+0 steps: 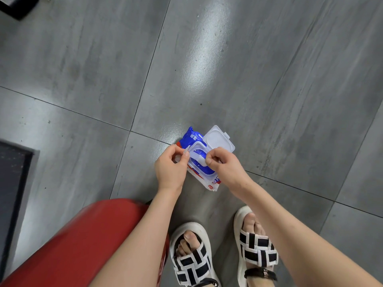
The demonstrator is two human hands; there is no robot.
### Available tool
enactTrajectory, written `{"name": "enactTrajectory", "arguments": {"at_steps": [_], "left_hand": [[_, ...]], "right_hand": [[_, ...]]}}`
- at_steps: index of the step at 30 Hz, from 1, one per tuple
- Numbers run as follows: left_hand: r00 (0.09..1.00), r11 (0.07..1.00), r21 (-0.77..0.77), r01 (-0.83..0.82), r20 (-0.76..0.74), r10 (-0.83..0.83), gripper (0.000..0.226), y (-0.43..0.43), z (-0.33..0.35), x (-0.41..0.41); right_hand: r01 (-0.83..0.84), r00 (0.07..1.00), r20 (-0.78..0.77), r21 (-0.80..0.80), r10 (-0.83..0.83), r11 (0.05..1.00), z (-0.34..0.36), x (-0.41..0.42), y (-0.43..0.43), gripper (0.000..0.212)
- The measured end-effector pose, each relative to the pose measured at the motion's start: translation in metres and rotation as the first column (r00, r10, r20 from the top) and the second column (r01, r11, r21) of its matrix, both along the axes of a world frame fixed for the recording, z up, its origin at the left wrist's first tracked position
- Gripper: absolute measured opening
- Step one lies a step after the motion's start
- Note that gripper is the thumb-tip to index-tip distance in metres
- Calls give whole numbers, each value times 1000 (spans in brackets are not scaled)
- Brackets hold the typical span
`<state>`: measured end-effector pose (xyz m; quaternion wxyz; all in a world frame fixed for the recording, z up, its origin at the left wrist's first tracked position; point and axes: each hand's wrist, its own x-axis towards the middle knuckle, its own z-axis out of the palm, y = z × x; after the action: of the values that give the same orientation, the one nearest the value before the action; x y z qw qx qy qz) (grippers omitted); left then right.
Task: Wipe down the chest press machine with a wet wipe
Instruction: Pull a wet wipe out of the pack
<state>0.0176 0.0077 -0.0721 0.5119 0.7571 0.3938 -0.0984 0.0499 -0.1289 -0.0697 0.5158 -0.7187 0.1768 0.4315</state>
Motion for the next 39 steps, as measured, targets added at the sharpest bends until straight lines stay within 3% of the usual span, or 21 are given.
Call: {"name": "enactTrajectory", "arguments": {"at_steps": [4, 9, 12, 18, 23, 26, 29, 34, 39], "left_hand": [[1000, 999, -44, -2, 10, 3, 34, -1, 0, 4], [1000, 997, -83, 4, 5, -4, 30, 2, -3, 8], [999, 994, -104, 40, -12, -42, 29, 5, -1, 11], [959, 962, -141, 234, -127, -252, 23, 5, 35, 14], [919, 932, -124, 341, -165, -359, 25, -1, 100, 22], [935, 917, -313, 248, -171, -311, 42, -7, 148, 29], [958, 822, -560, 104, -165, -234, 65, -12, 200, 40], [949, 825, -537, 179, -127, -289, 18, -15, 302, 54], [962, 836, -509, 206, -52, -268, 14, -24, 421, 71]], "right_hand": [[148, 975, -194, 212, -107, 966, 5, 7, -17, 21], [335, 924, -309, 370, -225, 867, 17, 14, -33, 22], [316, 940, -252, 383, -231, 868, 34, 15, -39, 17], [282, 959, -69, 216, -274, 935, 92, 4, -43, 21], [334, 939, 9, 212, -344, 918, 155, 6, -44, 17], [376, 924, -17, 224, -382, 899, 196, 13, -46, 18], [399, 916, -57, 241, -398, 884, 240, 21, -49, 21], [424, 904, -60, 236, -423, 874, 332, 37, -59, 24], [419, 902, 27, 192, -431, 887, 445, 51, -64, 24]]}}
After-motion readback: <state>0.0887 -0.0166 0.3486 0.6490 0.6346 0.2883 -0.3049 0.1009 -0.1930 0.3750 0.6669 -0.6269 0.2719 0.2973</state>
